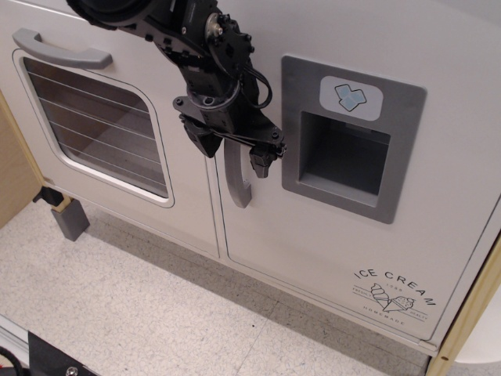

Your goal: Open fridge

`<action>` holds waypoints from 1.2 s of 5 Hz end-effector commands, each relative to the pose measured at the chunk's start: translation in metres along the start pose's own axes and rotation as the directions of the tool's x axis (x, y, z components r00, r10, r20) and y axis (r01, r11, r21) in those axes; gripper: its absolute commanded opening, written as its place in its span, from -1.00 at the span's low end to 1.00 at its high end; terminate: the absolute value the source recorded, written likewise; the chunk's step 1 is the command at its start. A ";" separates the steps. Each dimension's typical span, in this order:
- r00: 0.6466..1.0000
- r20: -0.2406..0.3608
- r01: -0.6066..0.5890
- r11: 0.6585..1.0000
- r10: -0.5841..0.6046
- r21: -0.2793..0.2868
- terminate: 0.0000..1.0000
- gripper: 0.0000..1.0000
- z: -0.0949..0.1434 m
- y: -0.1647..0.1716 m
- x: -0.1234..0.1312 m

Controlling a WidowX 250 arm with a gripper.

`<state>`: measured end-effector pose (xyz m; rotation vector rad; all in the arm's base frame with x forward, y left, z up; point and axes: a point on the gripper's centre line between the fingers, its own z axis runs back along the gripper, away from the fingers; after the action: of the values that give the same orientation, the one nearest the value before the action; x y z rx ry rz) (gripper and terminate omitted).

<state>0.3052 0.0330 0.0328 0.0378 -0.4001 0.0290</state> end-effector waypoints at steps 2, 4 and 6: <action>0.999 0.026 0.036 0.999 -0.035 -0.011 -1.00 -1.00 0.007 0.007 0.010; 0.999 0.016 0.047 0.999 -0.046 -0.024 -1.00 -1.00 0.015 0.008 -0.007; 0.998 -0.042 0.038 0.999 -0.040 -0.030 -1.00 -1.00 0.033 0.011 -0.036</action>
<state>0.2466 0.0373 0.0315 -0.0033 -0.2927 -0.0087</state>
